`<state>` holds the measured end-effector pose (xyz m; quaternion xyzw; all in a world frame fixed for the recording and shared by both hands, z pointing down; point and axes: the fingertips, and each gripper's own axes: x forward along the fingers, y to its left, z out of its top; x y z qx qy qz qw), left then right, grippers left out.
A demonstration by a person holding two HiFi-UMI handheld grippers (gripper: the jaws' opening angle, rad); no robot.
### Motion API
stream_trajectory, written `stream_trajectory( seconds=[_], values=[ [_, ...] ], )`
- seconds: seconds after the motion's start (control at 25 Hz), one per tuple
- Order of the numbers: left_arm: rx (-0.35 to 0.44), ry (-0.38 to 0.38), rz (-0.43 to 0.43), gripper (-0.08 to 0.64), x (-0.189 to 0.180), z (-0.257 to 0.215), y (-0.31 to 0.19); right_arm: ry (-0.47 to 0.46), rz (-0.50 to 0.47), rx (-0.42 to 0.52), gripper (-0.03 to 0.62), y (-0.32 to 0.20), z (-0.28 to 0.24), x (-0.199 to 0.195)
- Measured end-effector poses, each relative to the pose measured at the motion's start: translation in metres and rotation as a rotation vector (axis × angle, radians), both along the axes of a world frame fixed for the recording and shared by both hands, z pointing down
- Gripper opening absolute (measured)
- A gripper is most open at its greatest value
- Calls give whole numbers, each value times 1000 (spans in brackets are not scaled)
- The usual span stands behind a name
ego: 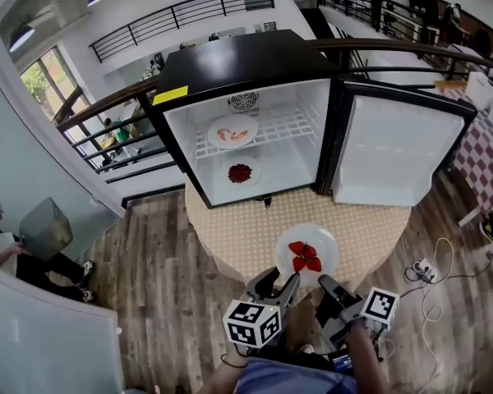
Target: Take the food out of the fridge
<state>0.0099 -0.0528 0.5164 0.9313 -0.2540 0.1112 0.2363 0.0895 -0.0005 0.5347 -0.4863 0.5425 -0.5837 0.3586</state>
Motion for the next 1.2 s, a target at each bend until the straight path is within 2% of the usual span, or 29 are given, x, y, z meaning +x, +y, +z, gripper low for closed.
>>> stream_trajectory(
  seconds=[0.36, 0.64, 0.92, 1.2],
  values=[
    [12, 17, -49, 189, -27, -6, 81, 21, -44, 20, 21, 76, -8, -23],
    [26, 17, -77, 189, -49, -12, 118, 7, -66, 46, 21, 111, -13, -45],
    [20, 10, -103, 189, -76, -13, 126, 4, -104, 44, 21, 116, -16, -71],
    [11, 1, -130, 189, -100, -17, 103, 15, -115, 34, 21, 91, -17, -93]
  ],
)
